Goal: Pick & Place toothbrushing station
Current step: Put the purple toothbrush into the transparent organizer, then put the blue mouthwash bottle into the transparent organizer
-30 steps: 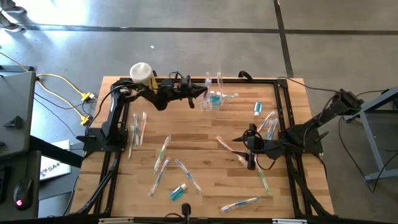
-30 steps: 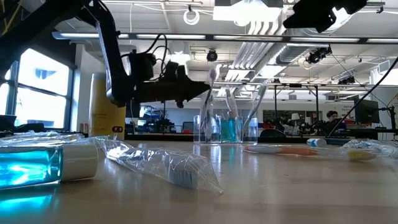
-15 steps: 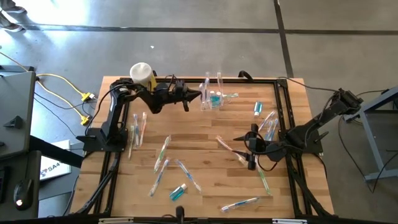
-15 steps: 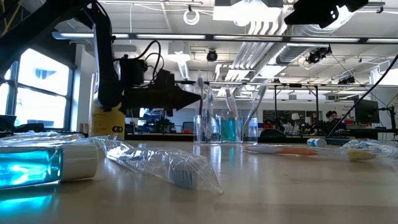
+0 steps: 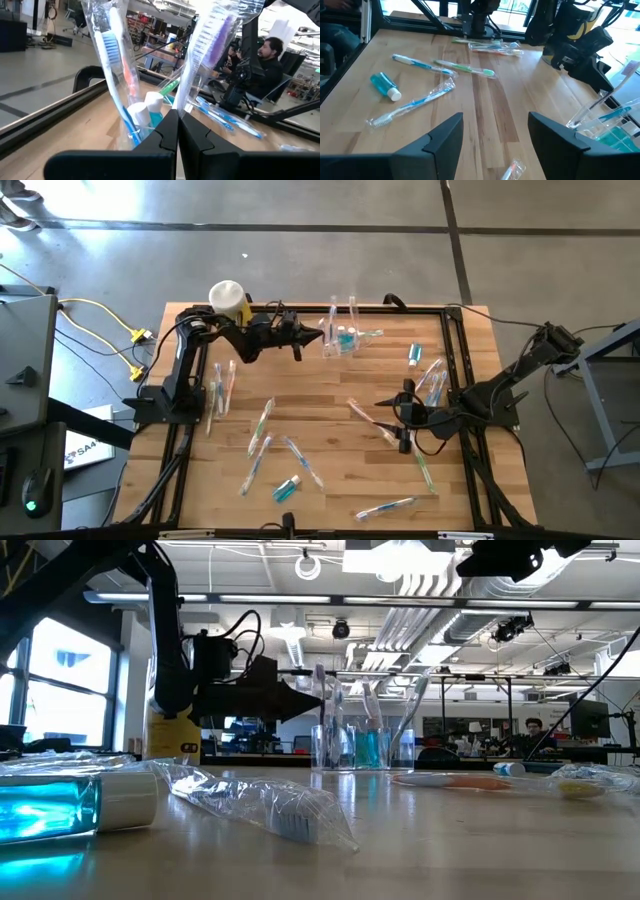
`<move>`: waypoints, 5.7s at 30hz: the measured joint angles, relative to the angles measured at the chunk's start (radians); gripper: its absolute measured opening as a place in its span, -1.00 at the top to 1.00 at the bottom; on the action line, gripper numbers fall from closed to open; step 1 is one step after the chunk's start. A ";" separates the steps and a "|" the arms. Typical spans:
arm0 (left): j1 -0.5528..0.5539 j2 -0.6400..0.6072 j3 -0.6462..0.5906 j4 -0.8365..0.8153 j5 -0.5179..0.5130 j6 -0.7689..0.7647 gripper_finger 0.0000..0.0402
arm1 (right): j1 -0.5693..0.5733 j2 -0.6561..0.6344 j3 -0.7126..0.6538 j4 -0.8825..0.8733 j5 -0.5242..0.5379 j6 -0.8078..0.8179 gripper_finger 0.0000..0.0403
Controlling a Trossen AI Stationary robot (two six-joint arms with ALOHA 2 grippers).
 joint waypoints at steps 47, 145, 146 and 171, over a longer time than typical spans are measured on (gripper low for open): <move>-0.159 -0.567 -0.002 -0.749 0.001 0.347 -0.15 | -0.001 0.000 0.000 -0.013 -0.001 -0.036 -0.07; -1.283 -0.536 0.179 -1.503 -1.074 -0.528 -0.52 | 0.160 0.234 0.000 0.437 -0.266 0.127 -0.07; -1.284 -0.536 0.179 -1.502 -1.074 -0.518 -0.52 | 0.170 0.237 0.000 0.435 -0.249 0.133 -0.07; -1.305 -0.536 0.232 -1.484 -0.948 -0.570 -0.86 | 0.217 0.245 0.000 0.441 -0.179 0.124 -0.07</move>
